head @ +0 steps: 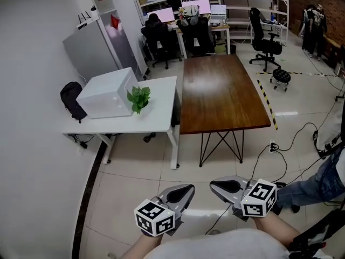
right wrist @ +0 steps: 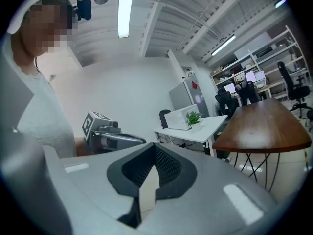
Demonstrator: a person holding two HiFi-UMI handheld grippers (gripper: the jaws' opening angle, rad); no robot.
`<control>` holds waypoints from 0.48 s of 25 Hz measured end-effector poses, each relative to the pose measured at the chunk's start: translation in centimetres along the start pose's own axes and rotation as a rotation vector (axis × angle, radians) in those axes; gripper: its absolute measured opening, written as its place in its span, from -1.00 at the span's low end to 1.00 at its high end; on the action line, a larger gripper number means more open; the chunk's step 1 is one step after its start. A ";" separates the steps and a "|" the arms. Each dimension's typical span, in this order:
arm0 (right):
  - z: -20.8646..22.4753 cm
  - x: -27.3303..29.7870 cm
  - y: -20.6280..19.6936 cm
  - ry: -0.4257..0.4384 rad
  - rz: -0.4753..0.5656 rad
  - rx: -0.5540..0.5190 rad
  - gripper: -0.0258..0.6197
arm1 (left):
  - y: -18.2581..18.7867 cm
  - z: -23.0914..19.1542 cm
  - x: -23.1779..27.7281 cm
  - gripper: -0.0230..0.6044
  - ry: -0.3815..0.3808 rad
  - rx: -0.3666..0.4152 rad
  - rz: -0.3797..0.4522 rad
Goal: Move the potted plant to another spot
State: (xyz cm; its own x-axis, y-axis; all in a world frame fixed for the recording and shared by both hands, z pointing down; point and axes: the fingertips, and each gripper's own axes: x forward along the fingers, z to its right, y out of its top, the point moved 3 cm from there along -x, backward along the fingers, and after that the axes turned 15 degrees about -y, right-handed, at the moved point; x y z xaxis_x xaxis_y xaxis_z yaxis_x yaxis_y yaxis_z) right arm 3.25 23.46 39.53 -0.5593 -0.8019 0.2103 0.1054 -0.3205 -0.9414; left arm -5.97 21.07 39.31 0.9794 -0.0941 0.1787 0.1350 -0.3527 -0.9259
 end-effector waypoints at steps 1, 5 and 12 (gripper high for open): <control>-0.6 0.2 0.0 -0.015 0.006 0.001 -0.91 | -0.1 -0.1 -0.9 -0.95 0.001 0.000 0.005; -3.9 1.6 -0.8 -0.081 -0.020 -0.017 -0.91 | -0.9 0.0 -5.2 -0.95 -0.013 -0.006 0.011; -11.4 4.1 -2.4 -0.149 -0.021 -0.005 -0.91 | -1.9 0.1 -12.8 -0.95 -0.043 0.003 0.010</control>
State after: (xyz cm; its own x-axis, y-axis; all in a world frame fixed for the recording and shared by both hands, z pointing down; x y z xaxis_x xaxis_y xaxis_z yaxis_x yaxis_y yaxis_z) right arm -8.66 26.67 39.70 -0.4332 -0.8610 0.2664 0.0906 -0.3357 -0.9376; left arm -18.77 23.02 38.81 0.9862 -0.0570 0.1553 0.1261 -0.3489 -0.9286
